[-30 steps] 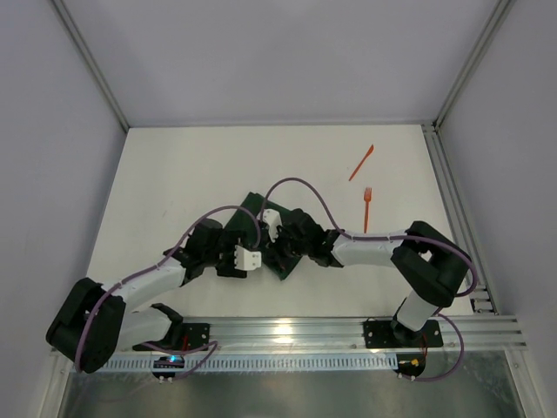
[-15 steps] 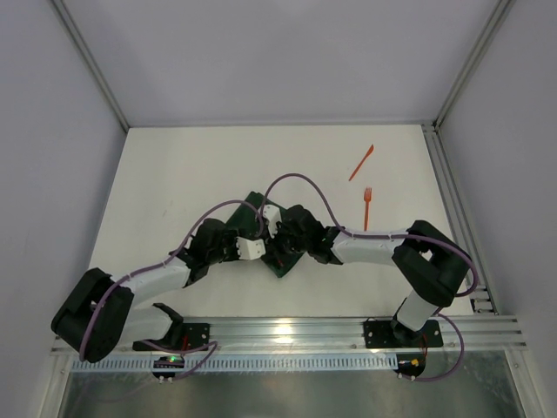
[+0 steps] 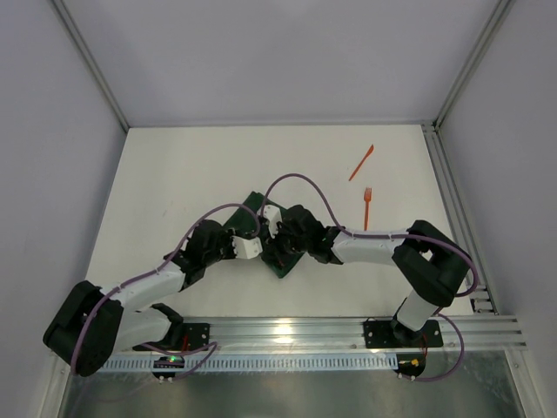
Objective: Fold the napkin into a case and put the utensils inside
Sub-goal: Pick up the upper triangle-folded napkin from the center of the board.
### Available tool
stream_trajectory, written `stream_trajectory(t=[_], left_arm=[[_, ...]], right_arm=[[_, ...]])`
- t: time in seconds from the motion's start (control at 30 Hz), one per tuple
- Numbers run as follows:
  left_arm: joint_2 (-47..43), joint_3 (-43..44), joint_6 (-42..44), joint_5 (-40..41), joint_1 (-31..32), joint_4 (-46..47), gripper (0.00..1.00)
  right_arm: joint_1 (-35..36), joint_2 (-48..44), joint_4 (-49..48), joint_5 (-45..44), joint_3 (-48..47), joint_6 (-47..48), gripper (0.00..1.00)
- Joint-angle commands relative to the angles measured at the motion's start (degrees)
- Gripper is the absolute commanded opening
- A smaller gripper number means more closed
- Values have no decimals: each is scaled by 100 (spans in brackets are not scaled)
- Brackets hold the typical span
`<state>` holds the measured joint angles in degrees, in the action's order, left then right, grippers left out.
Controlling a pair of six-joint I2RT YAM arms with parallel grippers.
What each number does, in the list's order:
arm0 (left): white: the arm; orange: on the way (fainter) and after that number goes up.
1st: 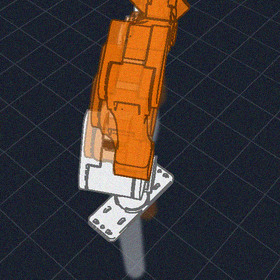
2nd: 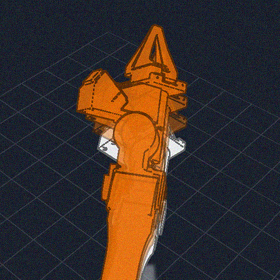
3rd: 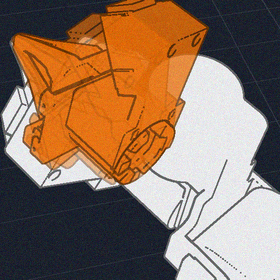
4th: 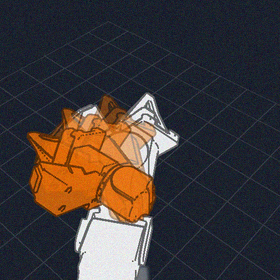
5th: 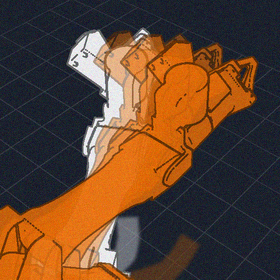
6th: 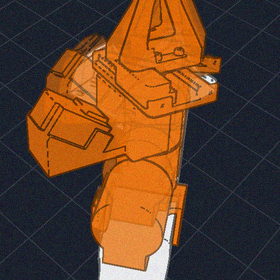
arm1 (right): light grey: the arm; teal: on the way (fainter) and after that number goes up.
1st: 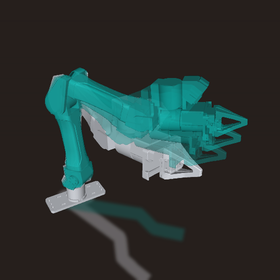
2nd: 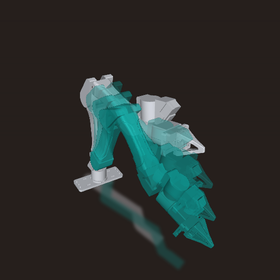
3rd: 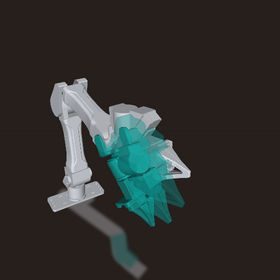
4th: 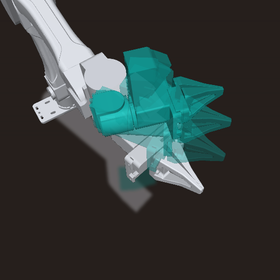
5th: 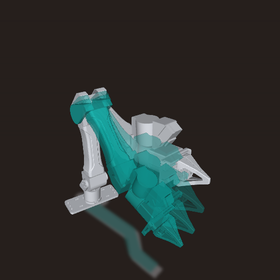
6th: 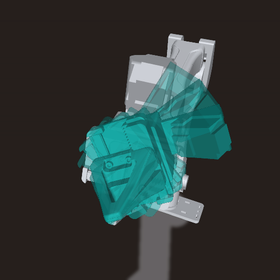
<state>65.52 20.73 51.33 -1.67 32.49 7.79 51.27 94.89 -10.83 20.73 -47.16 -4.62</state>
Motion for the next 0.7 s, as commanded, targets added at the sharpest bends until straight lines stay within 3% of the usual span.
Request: stream_trajectory(t=[0.0, 0.2, 0.37, 0.67], left_arm=[[-4, 317, -9, 9, 3, -269, 28], [5, 712, -53, -87, -32, -1024, 0], [-74, 1266, -176, -149, -163, -1806, 0], [-197, 3135, 8, 105, -524, -4407, 0]], right_arm=[[-11, -173, 19, 54, -101, 93, 4], [-20, -260, 291, 10, -206, 181, 4], [-11, -419, 774, 10, -531, 260, 4], [41, -691, 2067, 291, -1673, -117, 4]])
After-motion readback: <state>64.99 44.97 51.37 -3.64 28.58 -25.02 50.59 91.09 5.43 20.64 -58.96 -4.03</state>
